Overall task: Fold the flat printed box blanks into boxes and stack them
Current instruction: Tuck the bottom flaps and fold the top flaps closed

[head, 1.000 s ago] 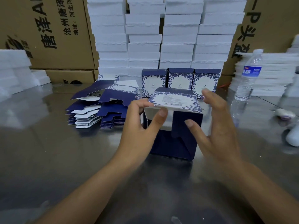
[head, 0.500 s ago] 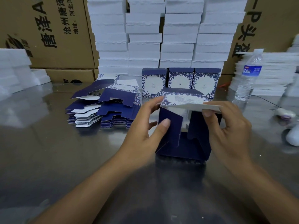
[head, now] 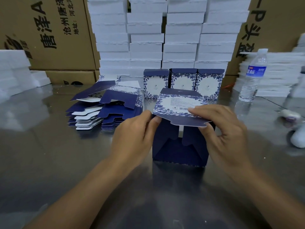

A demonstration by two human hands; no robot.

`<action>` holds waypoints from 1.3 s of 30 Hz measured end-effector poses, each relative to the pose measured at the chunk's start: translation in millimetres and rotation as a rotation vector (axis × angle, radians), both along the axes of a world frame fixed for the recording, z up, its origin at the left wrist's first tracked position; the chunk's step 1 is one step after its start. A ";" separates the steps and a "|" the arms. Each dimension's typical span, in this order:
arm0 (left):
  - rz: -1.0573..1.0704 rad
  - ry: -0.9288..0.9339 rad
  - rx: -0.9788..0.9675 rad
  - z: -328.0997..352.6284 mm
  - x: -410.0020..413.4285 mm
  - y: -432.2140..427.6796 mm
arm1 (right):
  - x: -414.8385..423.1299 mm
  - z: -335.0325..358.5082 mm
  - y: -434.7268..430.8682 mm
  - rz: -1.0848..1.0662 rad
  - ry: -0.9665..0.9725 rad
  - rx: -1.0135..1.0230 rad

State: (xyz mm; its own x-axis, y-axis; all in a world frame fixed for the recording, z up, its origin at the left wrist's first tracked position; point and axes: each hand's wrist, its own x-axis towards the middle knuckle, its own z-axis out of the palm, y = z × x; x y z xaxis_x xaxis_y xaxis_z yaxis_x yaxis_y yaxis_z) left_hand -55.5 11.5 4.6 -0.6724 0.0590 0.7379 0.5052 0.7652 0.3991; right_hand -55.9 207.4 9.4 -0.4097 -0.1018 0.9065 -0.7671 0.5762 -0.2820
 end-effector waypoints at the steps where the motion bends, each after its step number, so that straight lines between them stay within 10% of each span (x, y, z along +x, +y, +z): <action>1: 0.018 0.024 -0.022 1.7 0.9 -0.6 | -0.4 0.1 0.4 0.002 -0.010 0.011; 39: -0.017 -0.214 -0.198 -13.4 -14.8 -6.9 | -2.9 2.2 1.5 -0.041 -0.022 0.012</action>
